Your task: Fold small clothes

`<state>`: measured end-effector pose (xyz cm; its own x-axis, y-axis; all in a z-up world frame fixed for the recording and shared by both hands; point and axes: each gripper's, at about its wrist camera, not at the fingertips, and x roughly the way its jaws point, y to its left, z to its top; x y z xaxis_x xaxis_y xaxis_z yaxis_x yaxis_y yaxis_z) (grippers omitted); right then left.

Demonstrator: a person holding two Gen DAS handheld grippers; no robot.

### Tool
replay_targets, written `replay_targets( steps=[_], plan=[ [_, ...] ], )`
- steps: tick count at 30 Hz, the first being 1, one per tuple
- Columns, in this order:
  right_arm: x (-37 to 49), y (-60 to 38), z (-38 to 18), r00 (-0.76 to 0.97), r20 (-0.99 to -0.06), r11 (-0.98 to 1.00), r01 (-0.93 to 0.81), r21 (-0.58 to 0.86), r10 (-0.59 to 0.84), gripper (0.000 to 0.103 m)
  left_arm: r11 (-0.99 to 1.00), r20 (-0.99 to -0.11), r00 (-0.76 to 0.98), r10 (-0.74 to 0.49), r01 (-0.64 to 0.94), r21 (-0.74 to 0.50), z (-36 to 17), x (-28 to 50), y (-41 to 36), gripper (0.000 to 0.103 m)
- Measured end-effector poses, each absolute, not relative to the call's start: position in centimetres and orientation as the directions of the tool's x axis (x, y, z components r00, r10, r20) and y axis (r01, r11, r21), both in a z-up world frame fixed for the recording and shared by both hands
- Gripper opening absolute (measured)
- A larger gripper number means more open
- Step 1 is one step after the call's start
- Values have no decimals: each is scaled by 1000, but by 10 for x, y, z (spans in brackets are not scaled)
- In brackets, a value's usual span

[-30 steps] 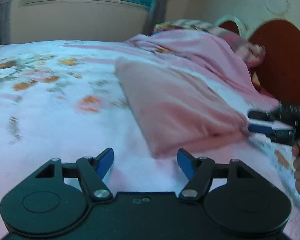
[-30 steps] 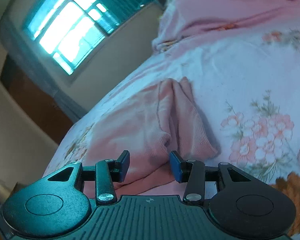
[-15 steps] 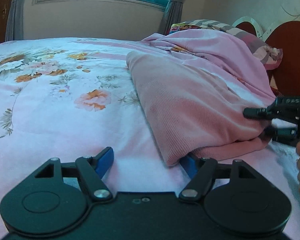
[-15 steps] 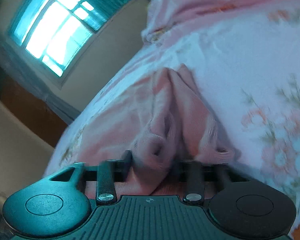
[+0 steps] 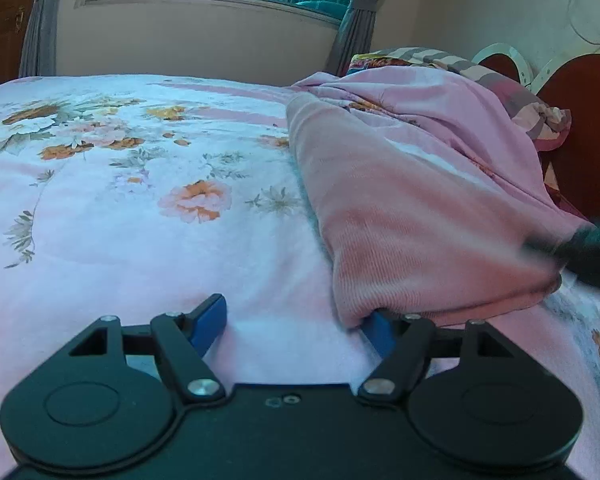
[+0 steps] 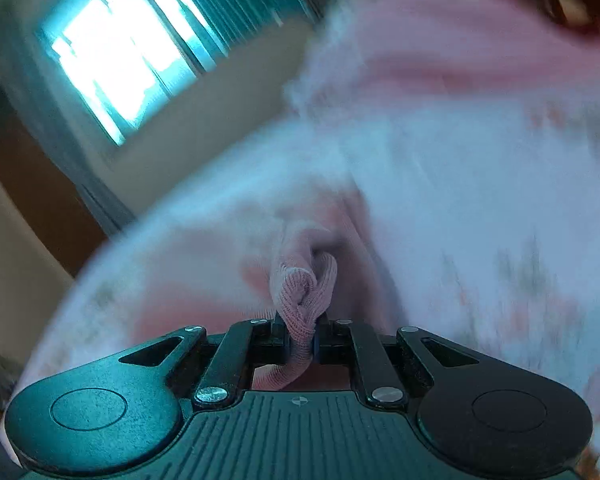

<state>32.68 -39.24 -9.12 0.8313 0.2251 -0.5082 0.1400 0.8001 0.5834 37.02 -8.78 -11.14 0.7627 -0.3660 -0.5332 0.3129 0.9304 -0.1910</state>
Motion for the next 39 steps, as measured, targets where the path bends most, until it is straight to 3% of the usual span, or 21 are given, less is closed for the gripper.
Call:
replay_targets(
  steps=[2,3,4,5,8,10,13,18,21,23,24,26,28,31,33,37,39],
  plan=[
    [327,-391,-102,828,-509,797,135,588,235,13,928,-537,757,-372,316,-198,-111,371,-86,72],
    [322,-392,-99,842,-491,795,132,592,225,20,927,-538,755,-375,318,-200,-111,371,-86,72],
    [319,-394,-94,853,-479,793,139,593,208,35,926,-537,754,-378,319,-204,-111,371,-85,72],
    [311,-397,-87,876,-448,797,135,588,181,38,923,-539,750,-383,322,-208,-110,371,-84,70],
    [306,-418,-72,915,-359,784,85,615,182,38,896,-511,736,-445,367,-251,-101,360,-73,70],
    [321,-432,-72,897,-373,772,58,633,238,38,860,-430,747,-507,407,-306,-91,348,-59,71],
    [346,-439,-75,864,-411,795,20,606,291,38,875,-400,781,-480,396,-277,-78,361,-53,70],
    [391,-441,-85,816,-463,800,2,599,345,38,886,-451,766,-459,353,-302,-81,413,-50,70],
    [417,-445,-93,785,-489,808,-24,589,380,38,907,-555,717,-421,320,-274,-100,431,-54,70],
    [428,-441,-95,772,-511,833,-43,551,378,37,907,-538,731,-421,322,-271,-107,429,-54,71],
    [432,-439,-95,766,-524,848,-52,527,372,37,907,-534,734,-420,326,-266,-107,427,-54,71],
    [430,-429,-90,780,-536,902,-84,423,323,5,905,-527,736,-425,328,-272,-109,426,-52,71],
    [424,-420,-81,805,-527,942,-110,316,271,5,900,-522,734,-434,328,-287,-109,426,-50,71],
    [406,-413,-63,883,-410,968,-163,189,229,4,892,-513,732,-449,330,-310,-110,426,-46,72],
    [410,-418,-59,899,-389,975,-143,168,199,4,892,-514,731,-449,330,-310,-110,426,-48,72],
    [448,-431,-98,790,-600,984,-25,176,127,5,899,-530,726,-438,334,-285,-109,429,-54,73],
    [435,-441,-100,802,-597,983,83,166,33,5,898,-530,725,-440,339,-281,-104,428,-53,73]
  ],
)
